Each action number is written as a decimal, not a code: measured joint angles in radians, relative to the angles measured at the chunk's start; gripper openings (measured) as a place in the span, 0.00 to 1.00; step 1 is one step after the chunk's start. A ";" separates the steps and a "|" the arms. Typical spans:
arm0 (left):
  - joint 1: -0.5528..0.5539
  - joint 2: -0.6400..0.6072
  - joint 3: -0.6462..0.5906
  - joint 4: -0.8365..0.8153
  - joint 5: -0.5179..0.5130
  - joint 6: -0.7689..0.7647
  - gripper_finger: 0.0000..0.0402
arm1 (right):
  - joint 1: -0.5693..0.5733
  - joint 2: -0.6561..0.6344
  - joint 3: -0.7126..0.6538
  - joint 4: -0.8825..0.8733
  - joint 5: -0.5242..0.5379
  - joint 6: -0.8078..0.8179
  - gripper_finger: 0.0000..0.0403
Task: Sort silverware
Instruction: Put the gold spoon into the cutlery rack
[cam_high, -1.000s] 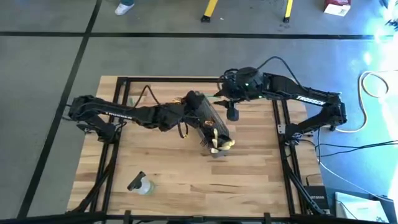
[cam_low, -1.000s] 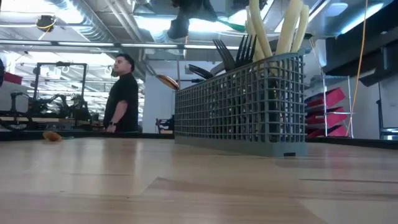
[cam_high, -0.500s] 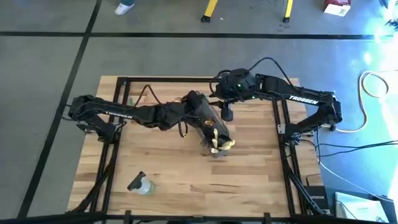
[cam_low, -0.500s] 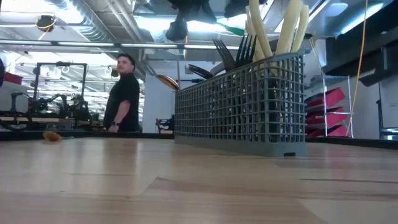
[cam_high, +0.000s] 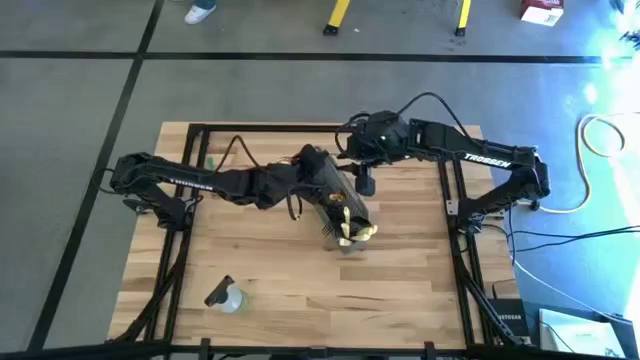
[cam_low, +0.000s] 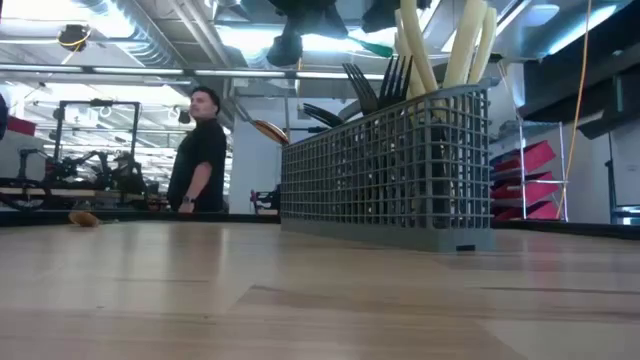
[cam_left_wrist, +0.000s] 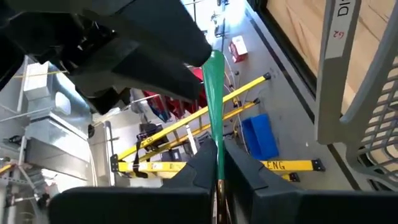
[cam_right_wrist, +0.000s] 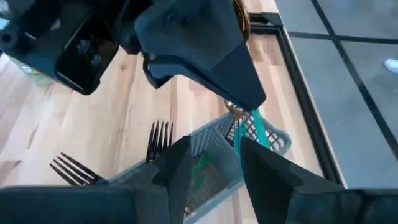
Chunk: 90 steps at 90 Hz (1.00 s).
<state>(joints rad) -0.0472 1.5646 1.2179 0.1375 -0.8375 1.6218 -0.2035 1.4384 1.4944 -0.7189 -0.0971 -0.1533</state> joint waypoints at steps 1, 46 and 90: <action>0.000 0.000 0.000 0.000 0.000 0.000 0.01 | 0.000 0.000 0.000 0.000 0.000 0.004 0.30; 0.000 0.000 0.000 0.000 0.007 0.005 0.01 | 0.000 0.000 0.000 -0.013 0.017 -0.024 0.30; 0.012 0.000 0.000 0.000 0.018 -0.004 0.01 | 0.000 0.000 0.000 0.011 0.018 -0.011 0.30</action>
<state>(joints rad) -0.0353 1.5646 1.2175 0.1372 -0.8196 1.6183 -0.2035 1.4384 1.4944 -0.7082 -0.0795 -0.1638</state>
